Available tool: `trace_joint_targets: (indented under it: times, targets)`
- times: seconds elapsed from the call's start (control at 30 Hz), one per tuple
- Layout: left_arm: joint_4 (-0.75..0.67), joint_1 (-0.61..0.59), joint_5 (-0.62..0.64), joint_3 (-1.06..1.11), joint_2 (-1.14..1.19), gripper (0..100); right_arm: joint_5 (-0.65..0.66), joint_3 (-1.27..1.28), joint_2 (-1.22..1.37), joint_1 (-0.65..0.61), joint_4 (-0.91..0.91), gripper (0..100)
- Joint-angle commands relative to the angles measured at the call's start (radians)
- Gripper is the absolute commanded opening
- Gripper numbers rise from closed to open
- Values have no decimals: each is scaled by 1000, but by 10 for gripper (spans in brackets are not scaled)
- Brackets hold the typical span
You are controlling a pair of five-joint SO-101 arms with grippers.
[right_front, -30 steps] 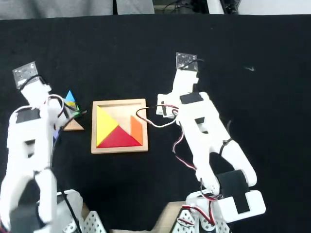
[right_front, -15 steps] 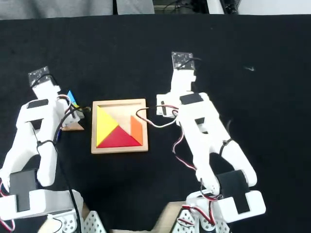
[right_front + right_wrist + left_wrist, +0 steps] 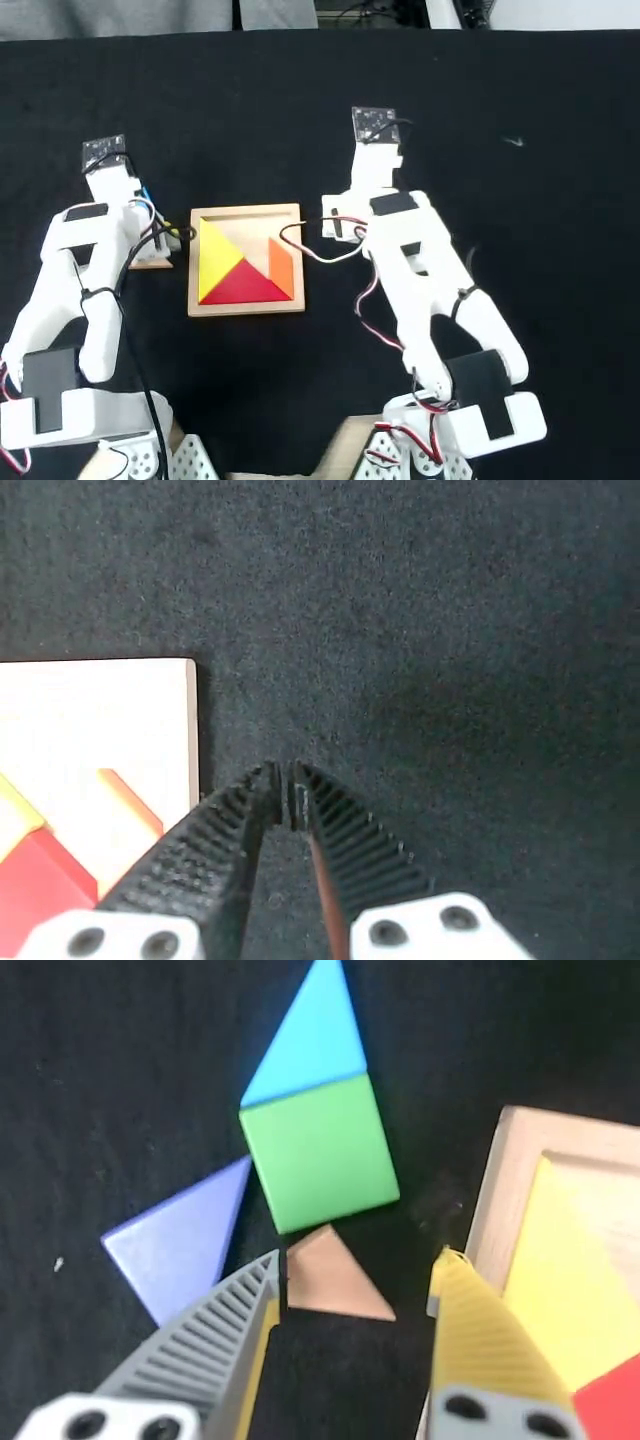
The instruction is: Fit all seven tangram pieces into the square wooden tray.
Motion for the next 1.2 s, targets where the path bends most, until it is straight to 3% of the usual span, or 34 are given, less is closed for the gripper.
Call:
trace_joint_targets:
  times: [0.0,0.23,0.57,0.63,0.8,1.17]
  targets:
    - [11,16,-130,-38,-5,245,9,-4,-47,8,-17,21]
    - [83,4,-806,-105,-6,246,9,-4,-47,8,-17,21]
    - [140,4,-1303,-157,51,245,11,22,-47,8,-80,21]
    - [155,4,-1364,-185,101,245,11,24,-47,8,-86,21]
    - [160,4,-1375,-302,245,245,11,24,-47,8,-86,22]
    - [443,51,-1465,-538,417,245,86,24,-47,6,-87,22]
